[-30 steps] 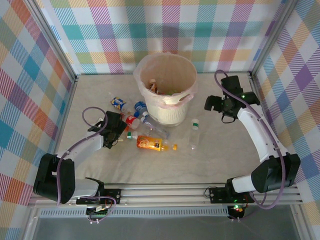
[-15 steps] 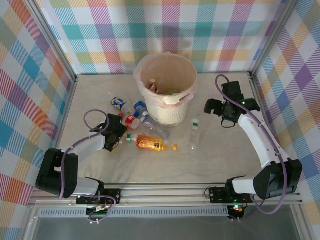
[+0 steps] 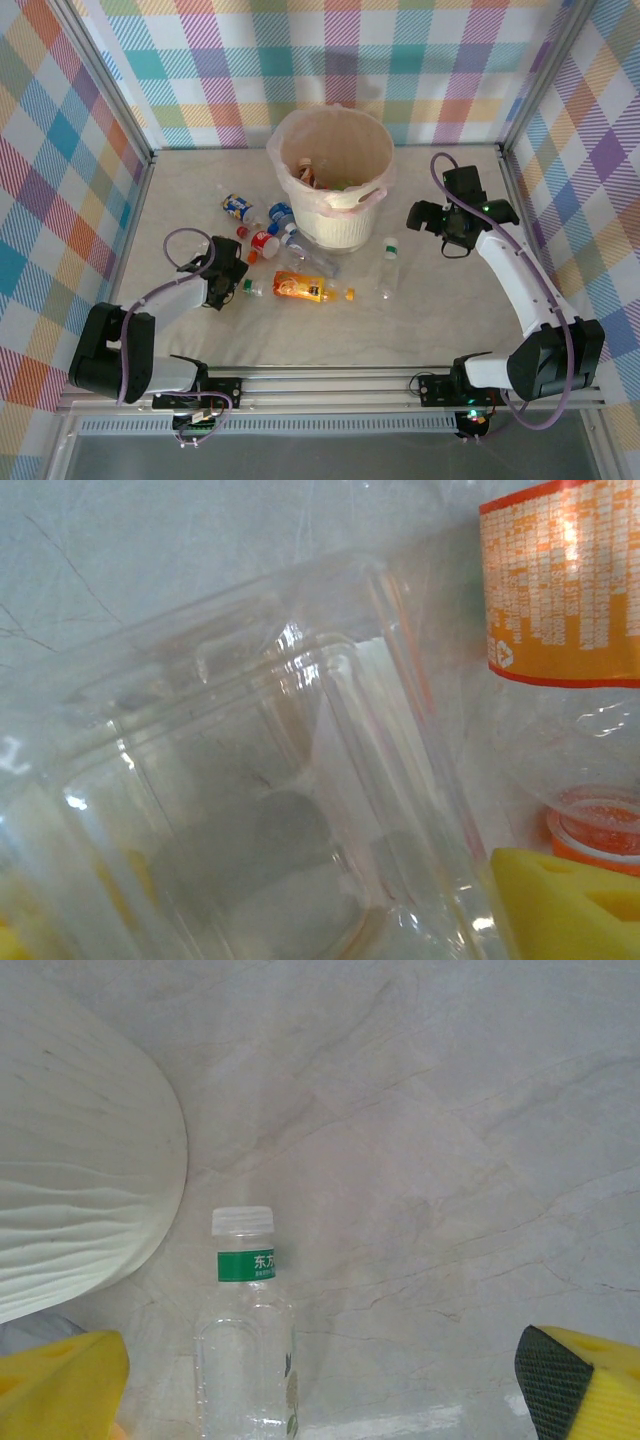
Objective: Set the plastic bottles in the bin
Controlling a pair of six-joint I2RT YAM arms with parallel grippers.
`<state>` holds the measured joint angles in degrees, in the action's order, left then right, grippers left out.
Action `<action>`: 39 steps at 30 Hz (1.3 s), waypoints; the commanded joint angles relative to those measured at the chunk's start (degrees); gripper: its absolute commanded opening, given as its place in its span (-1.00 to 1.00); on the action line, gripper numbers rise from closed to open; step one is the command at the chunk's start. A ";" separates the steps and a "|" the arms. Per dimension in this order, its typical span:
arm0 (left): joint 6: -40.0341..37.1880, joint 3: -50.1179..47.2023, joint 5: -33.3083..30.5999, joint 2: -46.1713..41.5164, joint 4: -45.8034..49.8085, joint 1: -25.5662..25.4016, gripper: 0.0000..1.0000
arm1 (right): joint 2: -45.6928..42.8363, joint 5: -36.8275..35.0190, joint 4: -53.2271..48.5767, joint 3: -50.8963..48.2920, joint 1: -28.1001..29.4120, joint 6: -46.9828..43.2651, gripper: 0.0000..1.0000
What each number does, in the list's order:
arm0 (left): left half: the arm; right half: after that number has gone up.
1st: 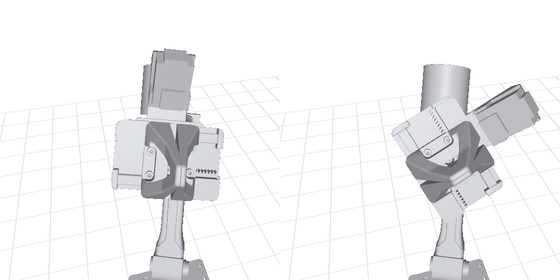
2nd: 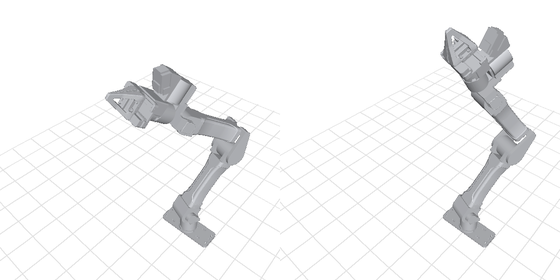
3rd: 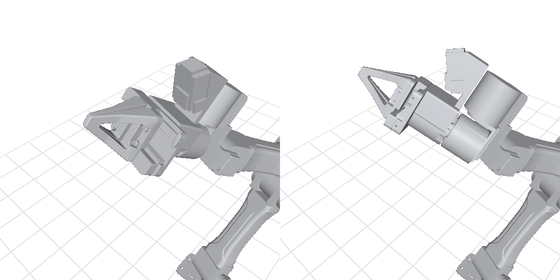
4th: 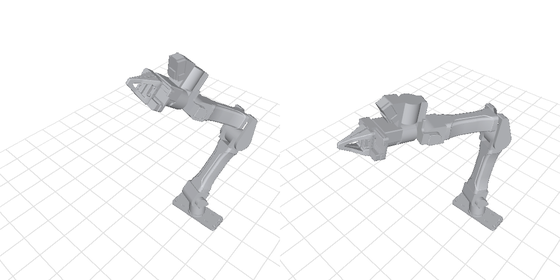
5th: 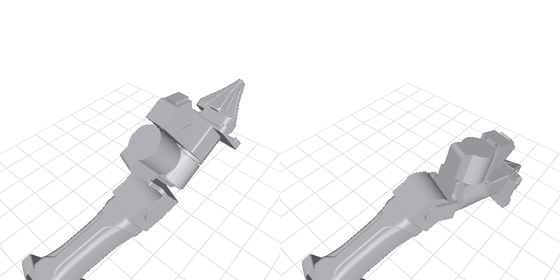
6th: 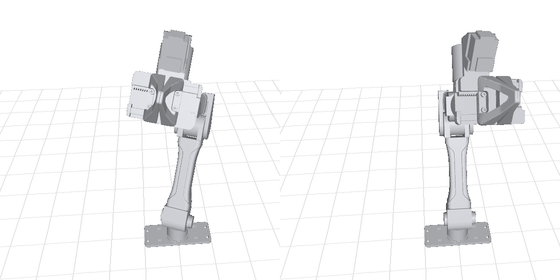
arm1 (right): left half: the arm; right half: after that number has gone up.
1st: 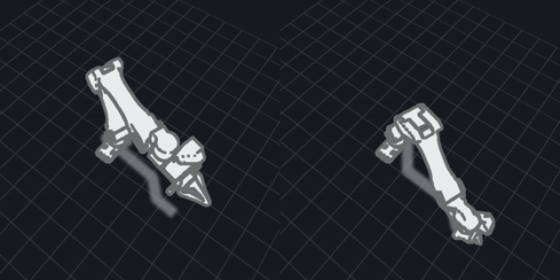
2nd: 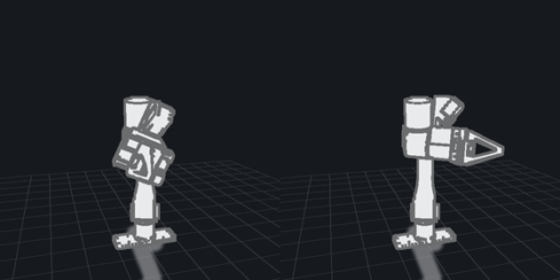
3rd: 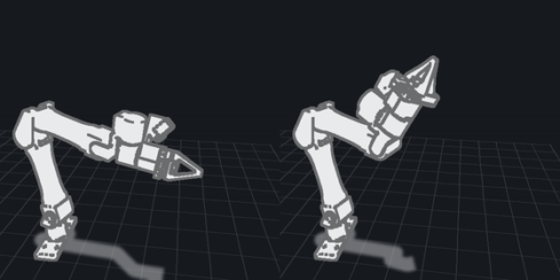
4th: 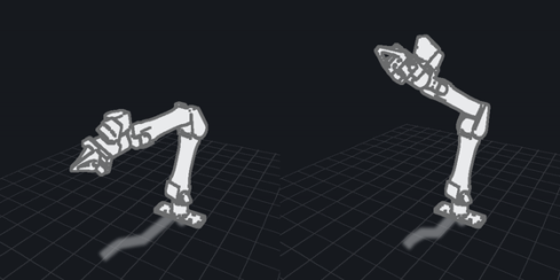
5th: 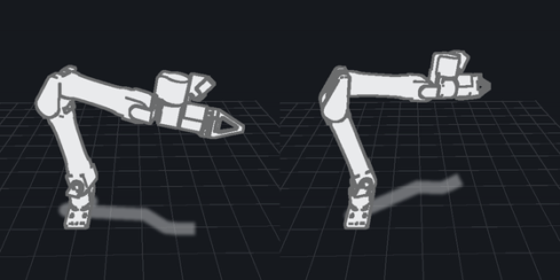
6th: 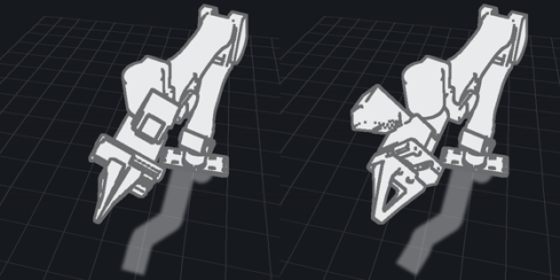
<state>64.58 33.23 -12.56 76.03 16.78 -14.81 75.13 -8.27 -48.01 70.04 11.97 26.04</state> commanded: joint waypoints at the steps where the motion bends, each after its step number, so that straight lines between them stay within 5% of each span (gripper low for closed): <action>1: 0.82 -2.47 -1.50 0.33 0.72 1.01 0.62 | -1.82 1.12 0.33 -0.82 -0.23 1.37 0.99; 7: 0.04 -1.62 -2.86 -1.87 2.98 1.10 0.35 | -3.24 1.46 0.18 -2.42 -0.26 1.99 0.99; 24: -12.29 9.30 -9.06 -23.64 15.52 1.10 0.21 | -3.94 2.01 -1.72 -5.94 -0.27 3.19 0.99; 30: -18.35 15.94 -7.21 -26.92 10.39 1.10 0.11 | -3.84 2.71 -0.31 -7.02 -0.28 3.32 0.99; 39: -23.76 28.43 1.83 -17.79 -3.36 0.60 0.04 | -3.37 3.59 0.08 -7.46 -0.28 3.49 0.99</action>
<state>44.18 58.46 -15.33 56.05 21.63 -14.44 71.83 -5.87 -48.84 63.37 11.97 28.38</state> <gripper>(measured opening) 0.683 0.996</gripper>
